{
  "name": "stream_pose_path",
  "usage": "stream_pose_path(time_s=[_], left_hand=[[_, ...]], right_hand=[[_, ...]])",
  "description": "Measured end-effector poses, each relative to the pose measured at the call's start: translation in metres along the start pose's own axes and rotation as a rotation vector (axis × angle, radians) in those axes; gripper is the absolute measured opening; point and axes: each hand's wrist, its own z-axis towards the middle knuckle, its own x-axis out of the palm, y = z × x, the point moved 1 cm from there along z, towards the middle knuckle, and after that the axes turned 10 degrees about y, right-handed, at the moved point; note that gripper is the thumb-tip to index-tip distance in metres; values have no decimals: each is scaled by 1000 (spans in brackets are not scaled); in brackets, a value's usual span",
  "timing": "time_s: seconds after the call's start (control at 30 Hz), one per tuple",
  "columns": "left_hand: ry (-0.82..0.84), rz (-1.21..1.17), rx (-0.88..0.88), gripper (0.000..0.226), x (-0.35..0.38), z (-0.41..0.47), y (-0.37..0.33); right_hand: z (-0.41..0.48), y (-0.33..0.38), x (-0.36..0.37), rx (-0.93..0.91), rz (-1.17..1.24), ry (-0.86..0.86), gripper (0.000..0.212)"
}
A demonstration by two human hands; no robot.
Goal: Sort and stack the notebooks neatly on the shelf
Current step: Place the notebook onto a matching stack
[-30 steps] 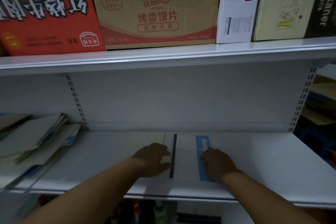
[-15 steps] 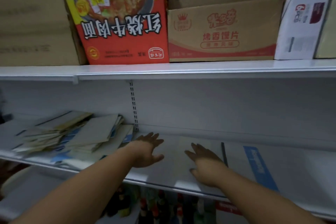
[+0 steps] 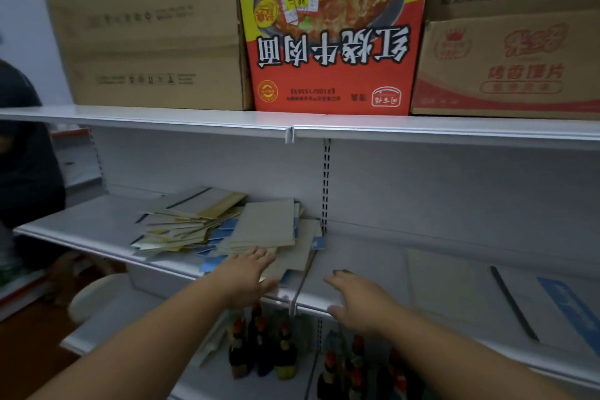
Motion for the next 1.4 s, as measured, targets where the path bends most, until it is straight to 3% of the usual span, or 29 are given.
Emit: stream_pose_path(time_s=[0.23, 0.37, 0.47, 0.57, 0.63, 0.7, 0.8, 1.07, 1.2, 1.3, 1.33, 1.4], left_hand=[[-41, -94, -21, 62, 1, 17, 35], [-130, -238, -73, 59, -5, 34, 51], [-187, -234, -136, 53, -16, 54, 63], [-246, -273, -236, 46, -26, 77, 74], [-276, -312, -312, 44, -29, 88, 80], [-243, -351, -371, 48, -29, 100, 85], [-166, -404, -421, 45, -30, 116, 92], [-118, -530, -429, 28, -38, 130, 91], [-97, -737, -334, 39, -40, 131, 83], [-84, -1163, -254, 61, -35, 133, 78], [-87, -1311, -222, 57, -33, 132, 76], [-37, -1481, -148, 27, -30, 131, 73]], right_hand=[[41, 19, -3, 6, 175, -51, 53], [83, 22, -16, -16, 401, -124, 44], [120, 23, -29, -4, 449, -186, 15], [155, 19, -40, -10, 483, -351, 37], [175, 15, -43, -3, 523, -434, 35], [194, 12, -43, 35, 561, -407, 25], [217, 7, -32, 69, 615, -267, 55], [213, -1, -29, 41, 983, -224, 49], [193, -5, -29, 131, 985, -260, 39], [174, -13, -27, 151, 1126, -303, 30], [166, -18, -26, 150, 1180, -331, 31], [151, -25, -24, 117, 1241, -374, 32]])
